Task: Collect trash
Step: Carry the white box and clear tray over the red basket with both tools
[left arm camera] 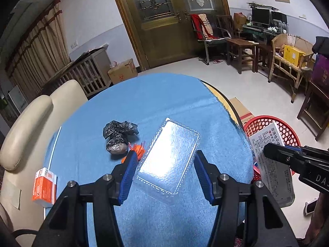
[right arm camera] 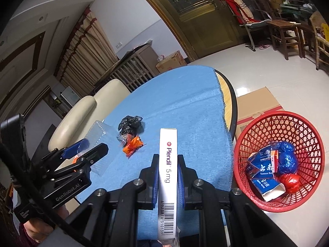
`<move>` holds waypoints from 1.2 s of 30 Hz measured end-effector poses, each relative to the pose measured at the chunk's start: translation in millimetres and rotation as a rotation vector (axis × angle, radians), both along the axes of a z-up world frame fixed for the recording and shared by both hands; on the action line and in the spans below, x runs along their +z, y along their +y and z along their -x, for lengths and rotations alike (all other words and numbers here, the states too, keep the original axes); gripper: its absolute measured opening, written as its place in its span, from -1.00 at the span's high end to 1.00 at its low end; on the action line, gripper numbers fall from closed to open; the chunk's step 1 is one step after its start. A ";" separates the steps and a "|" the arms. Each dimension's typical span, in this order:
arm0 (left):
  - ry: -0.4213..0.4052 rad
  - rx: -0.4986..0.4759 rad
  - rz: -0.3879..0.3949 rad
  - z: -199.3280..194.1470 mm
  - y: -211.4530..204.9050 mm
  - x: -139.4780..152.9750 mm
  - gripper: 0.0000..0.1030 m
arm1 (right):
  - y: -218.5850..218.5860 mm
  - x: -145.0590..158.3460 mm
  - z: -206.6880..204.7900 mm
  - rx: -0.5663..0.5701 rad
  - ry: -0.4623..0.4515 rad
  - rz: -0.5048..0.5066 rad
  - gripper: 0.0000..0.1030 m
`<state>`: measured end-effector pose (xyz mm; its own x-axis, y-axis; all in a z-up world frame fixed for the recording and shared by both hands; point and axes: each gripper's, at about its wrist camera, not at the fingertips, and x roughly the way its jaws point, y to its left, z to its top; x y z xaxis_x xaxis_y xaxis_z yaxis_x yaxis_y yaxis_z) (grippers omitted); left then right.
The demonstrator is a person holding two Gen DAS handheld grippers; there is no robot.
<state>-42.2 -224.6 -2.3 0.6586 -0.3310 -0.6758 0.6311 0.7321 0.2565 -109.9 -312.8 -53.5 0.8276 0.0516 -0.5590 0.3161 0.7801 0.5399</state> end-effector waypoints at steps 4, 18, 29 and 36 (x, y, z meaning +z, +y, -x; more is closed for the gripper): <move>-0.007 -0.007 -0.007 0.9 -2.5 -0.7 -0.13 | -2.4 -0.7 1.4 -0.005 0.001 -0.001 0.68; -0.007 -0.029 -0.030 6.6 -16.0 -5.2 -0.14 | -15.8 -4.3 11.9 -0.038 -0.003 -0.021 0.68; -0.010 -0.048 -0.046 9.9 -25.1 -8.1 -0.14 | -30.4 -10.5 19.3 -0.075 -0.007 -0.038 0.68; -0.011 -0.063 -0.056 14.0 -33.6 -9.5 -0.14 | -37.6 -12.8 25.0 -0.094 -0.011 -0.050 0.68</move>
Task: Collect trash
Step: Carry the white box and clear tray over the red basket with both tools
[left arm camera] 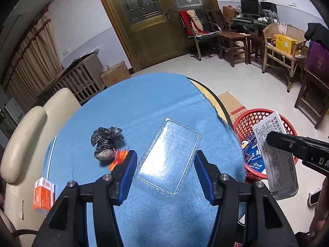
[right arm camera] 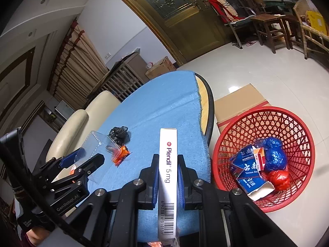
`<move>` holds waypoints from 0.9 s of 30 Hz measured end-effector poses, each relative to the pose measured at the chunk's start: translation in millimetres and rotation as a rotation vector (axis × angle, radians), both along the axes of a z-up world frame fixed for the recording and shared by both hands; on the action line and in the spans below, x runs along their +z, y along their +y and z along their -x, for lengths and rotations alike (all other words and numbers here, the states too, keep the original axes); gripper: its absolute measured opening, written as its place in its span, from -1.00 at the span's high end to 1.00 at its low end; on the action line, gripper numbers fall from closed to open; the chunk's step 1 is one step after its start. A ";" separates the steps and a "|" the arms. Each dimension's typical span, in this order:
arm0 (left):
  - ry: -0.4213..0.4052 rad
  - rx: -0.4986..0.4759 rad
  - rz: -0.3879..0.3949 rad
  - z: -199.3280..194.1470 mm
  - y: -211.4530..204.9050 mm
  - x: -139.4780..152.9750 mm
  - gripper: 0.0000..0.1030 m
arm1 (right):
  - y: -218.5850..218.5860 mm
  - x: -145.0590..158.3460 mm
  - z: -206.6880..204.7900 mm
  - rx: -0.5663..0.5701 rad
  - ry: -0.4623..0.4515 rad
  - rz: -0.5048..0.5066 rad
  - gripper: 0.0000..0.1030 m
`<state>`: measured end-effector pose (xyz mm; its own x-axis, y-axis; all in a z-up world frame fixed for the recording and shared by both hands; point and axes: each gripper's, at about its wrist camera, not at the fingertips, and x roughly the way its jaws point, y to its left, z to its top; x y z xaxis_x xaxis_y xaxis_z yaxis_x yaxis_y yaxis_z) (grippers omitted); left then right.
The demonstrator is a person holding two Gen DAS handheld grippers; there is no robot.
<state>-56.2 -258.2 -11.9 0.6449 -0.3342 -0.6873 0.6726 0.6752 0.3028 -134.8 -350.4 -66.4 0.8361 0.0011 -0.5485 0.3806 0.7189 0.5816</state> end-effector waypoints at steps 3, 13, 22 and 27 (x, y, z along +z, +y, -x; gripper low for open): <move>0.000 -0.006 -0.003 1.6 -3.0 -0.8 -0.14 | -2.2 -0.9 2.0 -0.005 -0.002 -0.004 0.68; -0.001 -0.030 -0.012 4.7 -12.4 -2.6 -0.14 | -11.8 -4.1 9.6 -0.035 -0.005 -0.013 0.68; -0.001 -0.047 -0.020 7.0 -18.1 -4.8 -0.14 | -21.1 -6.6 15.2 -0.062 -0.004 -0.019 0.68; 0.002 -0.054 -0.025 6.6 -21.0 -6.2 -0.14 | -23.2 -7.5 16.7 -0.070 -0.003 -0.022 0.68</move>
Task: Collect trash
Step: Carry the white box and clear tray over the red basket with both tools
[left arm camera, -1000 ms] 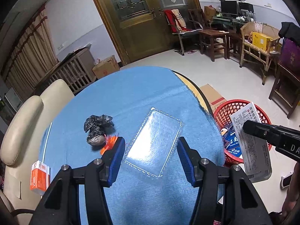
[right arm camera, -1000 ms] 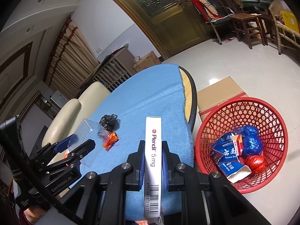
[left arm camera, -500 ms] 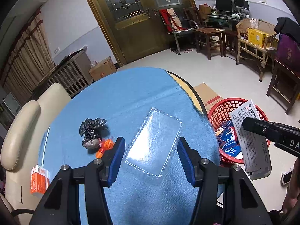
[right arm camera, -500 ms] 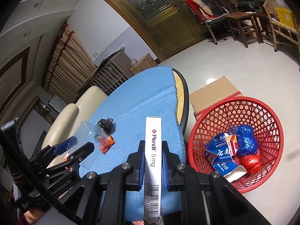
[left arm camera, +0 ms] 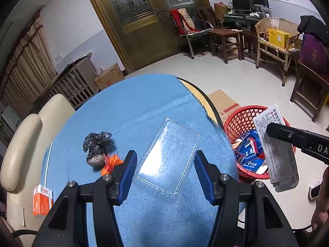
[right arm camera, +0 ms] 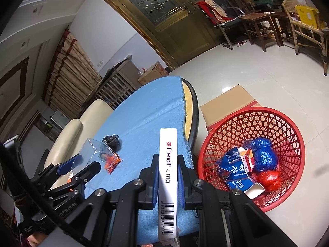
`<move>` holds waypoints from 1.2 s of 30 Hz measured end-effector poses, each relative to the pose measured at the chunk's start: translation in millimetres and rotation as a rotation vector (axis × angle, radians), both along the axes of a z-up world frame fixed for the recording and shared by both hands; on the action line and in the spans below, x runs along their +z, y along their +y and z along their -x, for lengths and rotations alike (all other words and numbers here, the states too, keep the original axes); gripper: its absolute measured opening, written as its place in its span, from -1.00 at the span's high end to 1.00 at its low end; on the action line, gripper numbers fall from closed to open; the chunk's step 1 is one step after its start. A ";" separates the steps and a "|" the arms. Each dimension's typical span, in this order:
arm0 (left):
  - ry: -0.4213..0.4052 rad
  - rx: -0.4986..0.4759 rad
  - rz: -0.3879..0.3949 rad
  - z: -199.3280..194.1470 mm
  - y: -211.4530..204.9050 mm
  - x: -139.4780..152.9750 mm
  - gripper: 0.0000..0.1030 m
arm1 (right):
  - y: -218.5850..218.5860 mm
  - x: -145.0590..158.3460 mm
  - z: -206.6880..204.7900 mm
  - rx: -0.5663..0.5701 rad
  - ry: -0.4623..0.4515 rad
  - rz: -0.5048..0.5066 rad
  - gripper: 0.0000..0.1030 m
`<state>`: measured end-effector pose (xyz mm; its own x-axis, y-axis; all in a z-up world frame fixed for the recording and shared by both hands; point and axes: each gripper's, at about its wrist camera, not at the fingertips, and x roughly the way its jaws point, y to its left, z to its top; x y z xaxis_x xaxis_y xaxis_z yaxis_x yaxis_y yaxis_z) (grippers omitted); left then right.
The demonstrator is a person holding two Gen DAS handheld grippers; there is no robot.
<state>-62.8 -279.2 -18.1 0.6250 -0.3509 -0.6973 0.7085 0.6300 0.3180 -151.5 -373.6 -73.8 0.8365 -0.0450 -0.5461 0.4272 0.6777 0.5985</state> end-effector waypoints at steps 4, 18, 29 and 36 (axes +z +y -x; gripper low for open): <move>0.003 -0.003 -0.003 -1.0 -0.3 -0.5 -0.15 | -0.8 -1.0 -0.5 -0.002 0.002 -0.001 0.68; 0.009 -0.016 -0.013 -1.5 -6.2 -2.4 -0.15 | -4.4 -1.5 0.8 -0.018 0.006 -0.002 0.68; 0.014 -0.022 -0.018 -2.5 -8.5 -7.3 -0.15 | -7.6 -3.5 2.6 -0.029 0.010 -0.006 0.68; 0.020 -0.020 -0.022 -3.3 -7.8 -11.9 -0.15 | -10.4 -8.8 2.3 -0.037 0.020 -0.013 0.68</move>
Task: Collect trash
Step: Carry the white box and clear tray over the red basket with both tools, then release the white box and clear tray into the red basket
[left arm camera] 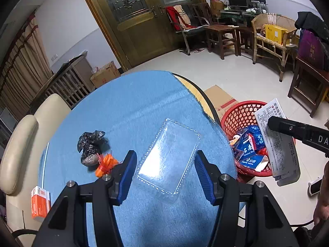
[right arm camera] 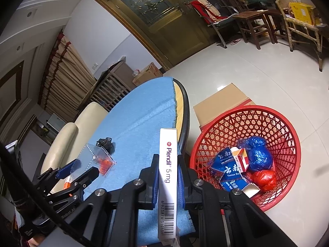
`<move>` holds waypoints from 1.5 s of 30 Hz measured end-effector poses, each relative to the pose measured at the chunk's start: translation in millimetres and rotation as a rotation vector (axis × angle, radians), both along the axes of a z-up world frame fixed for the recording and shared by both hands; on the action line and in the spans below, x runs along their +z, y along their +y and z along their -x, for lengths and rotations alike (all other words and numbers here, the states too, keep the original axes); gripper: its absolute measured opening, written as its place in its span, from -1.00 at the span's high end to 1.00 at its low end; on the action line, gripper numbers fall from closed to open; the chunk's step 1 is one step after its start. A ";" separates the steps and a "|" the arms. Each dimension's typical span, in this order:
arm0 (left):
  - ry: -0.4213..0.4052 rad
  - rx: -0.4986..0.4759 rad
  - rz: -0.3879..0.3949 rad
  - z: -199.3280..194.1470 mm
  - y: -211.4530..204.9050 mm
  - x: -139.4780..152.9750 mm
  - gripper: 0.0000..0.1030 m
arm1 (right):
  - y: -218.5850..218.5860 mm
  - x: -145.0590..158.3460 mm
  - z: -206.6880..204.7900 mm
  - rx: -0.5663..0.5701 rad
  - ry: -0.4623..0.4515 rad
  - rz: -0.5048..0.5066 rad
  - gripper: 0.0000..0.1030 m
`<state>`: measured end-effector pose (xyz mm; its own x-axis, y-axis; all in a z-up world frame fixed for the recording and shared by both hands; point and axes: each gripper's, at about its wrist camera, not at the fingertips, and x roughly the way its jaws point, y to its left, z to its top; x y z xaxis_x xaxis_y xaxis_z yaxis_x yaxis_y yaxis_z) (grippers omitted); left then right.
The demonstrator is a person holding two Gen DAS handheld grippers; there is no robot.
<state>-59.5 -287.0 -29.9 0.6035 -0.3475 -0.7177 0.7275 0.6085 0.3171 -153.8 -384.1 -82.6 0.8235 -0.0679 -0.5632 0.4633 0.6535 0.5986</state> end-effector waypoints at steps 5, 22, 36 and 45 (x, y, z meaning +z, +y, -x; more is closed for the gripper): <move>0.007 0.002 -0.004 -0.8 0.9 -3.1 -0.15 | -1.7 -2.6 0.8 -0.006 0.004 -0.002 0.68; 0.077 -0.037 -0.013 3.0 -7.9 -16.1 -0.16 | -31.5 -22.4 26.0 -0.115 0.044 -0.006 0.68; 0.226 -0.212 0.017 15.6 -54.8 -33.7 -0.17 | -69.3 -40.7 59.9 -0.261 0.087 0.007 0.66; 0.294 -0.321 0.029 30.7 -99.4 -47.1 -0.20 | -85.6 -56.4 67.3 -0.307 0.112 -0.022 0.62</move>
<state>-90.2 -386.4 -77.0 0.2332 -0.5069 -0.8299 0.9381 0.3421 0.0546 -221.1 -469.7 -138.9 0.6991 -0.2903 -0.6535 0.7006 0.4606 0.5449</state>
